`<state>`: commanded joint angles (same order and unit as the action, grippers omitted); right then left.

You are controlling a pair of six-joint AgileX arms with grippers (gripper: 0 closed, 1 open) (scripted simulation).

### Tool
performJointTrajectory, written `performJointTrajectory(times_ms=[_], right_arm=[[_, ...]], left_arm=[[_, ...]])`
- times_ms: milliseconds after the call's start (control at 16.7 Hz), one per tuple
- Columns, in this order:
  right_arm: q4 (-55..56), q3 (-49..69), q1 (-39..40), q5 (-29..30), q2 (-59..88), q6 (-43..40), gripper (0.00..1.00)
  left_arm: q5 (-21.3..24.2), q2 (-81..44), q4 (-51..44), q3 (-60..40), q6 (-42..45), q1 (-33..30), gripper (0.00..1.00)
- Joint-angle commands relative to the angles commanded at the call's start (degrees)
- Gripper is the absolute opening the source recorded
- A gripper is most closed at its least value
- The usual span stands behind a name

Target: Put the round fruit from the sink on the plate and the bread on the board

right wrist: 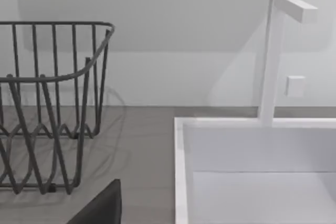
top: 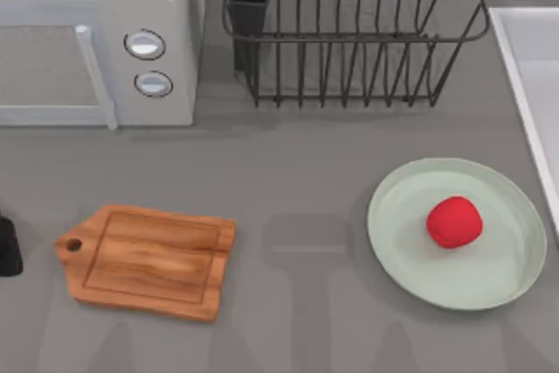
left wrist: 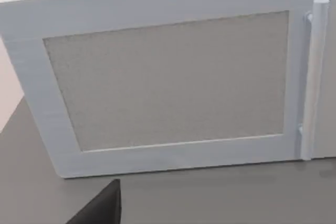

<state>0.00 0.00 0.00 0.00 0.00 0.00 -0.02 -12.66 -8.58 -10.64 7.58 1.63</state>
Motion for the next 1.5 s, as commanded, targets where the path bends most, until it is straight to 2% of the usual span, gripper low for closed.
performJointTrajectory(times_ms=[540,900,1200,1500], right_arm=[[0.0,0.0,0.0,0.0,0.0,0.0,1.0],[0.0,0.0,0.0,0.0,0.0,0.0,1.0],[0.0,0.0,0.0,0.0,0.0,0.0,1.0],[0.0,0.0,0.0,0.0,0.0,0.0,1.0]], left_arm=[[0.1,-49.8,-27.4,-32.2,23.5,4.9,1.0],[0.0,-77.6,-43.4,-51.6,37.6,7.9,1.0],[0.0,-89.8,-50.3,-61.2,43.9,9.4,1.0],[0.0,-91.0,-50.9,-62.4,44.6,9.5,1.0]])
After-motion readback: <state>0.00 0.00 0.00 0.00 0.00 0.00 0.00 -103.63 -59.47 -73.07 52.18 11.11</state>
